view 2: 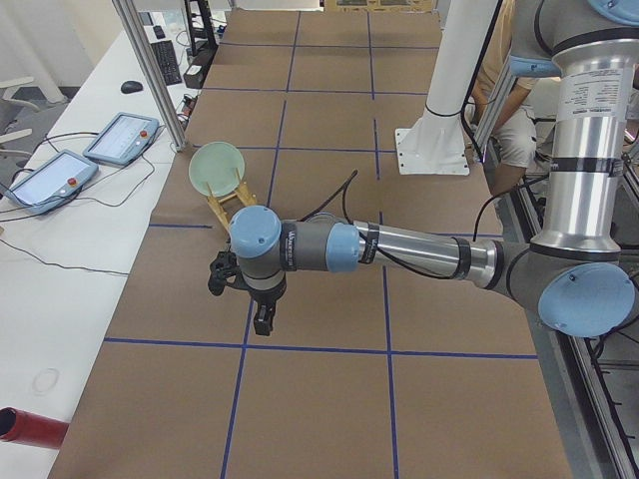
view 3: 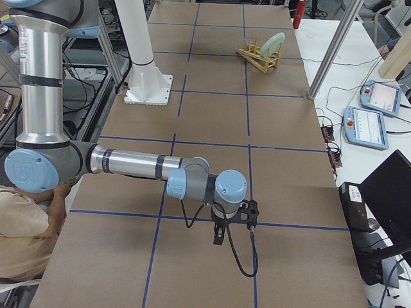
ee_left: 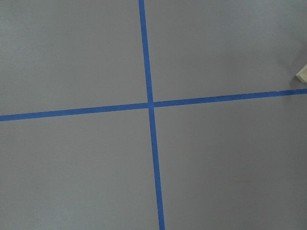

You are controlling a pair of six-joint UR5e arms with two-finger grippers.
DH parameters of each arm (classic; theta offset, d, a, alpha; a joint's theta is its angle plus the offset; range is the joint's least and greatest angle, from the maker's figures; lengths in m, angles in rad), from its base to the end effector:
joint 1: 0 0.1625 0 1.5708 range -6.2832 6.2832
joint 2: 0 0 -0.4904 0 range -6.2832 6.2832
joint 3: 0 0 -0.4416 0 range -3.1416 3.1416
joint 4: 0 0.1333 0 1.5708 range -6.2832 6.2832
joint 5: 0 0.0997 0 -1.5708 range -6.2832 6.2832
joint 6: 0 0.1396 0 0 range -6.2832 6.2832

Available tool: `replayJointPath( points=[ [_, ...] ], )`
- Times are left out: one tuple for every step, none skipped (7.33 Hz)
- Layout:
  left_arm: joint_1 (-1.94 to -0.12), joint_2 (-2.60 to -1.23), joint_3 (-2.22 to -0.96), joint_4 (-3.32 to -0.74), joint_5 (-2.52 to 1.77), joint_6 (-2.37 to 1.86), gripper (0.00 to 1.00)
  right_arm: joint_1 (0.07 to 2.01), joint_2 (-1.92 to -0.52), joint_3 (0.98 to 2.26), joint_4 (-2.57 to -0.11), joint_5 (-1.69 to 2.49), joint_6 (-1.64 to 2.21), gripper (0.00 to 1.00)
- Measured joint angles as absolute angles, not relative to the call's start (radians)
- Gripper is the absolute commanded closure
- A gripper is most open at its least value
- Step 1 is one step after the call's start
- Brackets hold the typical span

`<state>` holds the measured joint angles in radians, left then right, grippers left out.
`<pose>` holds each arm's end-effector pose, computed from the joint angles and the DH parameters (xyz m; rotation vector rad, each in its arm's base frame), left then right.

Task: Place plate on table

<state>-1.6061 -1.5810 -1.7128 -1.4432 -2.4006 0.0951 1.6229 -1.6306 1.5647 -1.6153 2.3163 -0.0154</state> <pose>-0.0495 -0.5421 0.6777 0.0772 0.8266 0.0665 0.0645 -0.4964 0.7940 -0.0801 -0.7480 0.0761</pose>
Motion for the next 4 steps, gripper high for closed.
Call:
replayJointPath(
  points=[
    [-1.602,-1.583,-1.713,-1.426,-2.401,0.097,0.0,1.623,-1.631,1.565,-1.615,2.316,-0.015,0.0],
    [-1.592,-1.588,-1.711,-1.397,-2.401,0.1,0.0,1.623,-1.63,1.565,-1.615,2.316,-0.015,0.0],
    [-1.581,-1.592,-1.702,-1.383,-2.397,0.1,0.0,1.623,-1.63,1.565,-1.615,2.316,-0.015,0.0],
    [-1.577,-1.595,-1.69,-1.38,-2.389,0.1,0.0,1.623,-1.63,1.565,-1.615,2.316,-0.015,0.0]
  ],
)
